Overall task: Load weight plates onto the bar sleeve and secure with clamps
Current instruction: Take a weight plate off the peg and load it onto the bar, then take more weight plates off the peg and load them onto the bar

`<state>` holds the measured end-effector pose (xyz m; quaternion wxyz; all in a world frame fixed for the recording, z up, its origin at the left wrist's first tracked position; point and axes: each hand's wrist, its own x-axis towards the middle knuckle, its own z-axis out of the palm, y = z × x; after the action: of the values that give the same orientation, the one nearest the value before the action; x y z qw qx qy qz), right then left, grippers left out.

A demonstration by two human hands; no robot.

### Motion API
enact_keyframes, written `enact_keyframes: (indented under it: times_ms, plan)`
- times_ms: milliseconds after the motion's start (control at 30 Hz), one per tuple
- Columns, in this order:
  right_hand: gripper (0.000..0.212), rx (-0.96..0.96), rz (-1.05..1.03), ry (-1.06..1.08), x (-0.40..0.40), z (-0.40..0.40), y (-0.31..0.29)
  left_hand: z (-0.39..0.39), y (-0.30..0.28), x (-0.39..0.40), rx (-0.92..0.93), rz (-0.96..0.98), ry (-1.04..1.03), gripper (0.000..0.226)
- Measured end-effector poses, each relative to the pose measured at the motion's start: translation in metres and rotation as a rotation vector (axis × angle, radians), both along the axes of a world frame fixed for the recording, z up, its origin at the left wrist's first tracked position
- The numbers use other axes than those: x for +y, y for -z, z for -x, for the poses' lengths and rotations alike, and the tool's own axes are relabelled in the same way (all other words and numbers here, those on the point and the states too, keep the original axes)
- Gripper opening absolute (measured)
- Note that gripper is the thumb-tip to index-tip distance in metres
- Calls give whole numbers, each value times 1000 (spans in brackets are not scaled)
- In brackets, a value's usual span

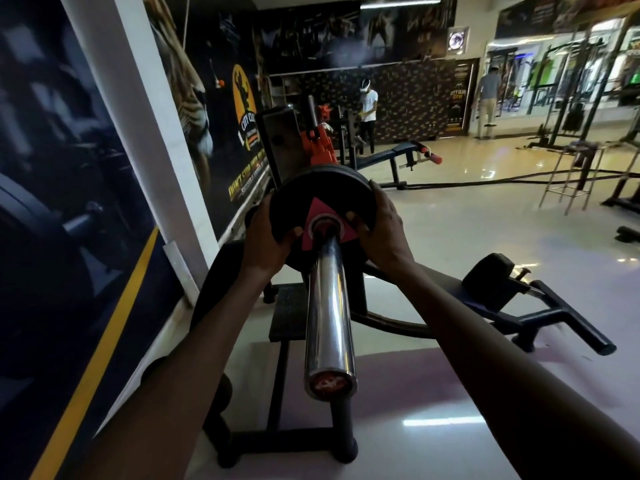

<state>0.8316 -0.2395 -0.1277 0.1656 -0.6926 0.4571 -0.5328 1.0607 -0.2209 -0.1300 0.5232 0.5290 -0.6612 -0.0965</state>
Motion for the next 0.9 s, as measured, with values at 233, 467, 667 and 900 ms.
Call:
enact_keyframes:
  times_ms: [233, 467, 667, 900]
  plan:
    - [64, 33, -75, 47, 52, 20, 19, 0, 25, 67, 36, -119, -63, 54]
    - [37, 178, -218, 130, 173, 60, 105, 51, 116, 166, -78, -323, 10, 22]
    - [45, 286, -473, 200, 277, 146, 193, 139, 191, 225, -181, -570, 286, 25]
    - [49, 286, -598, 438, 347, 284, 233, 291, 237, 235, -386, -591, 467, 37]
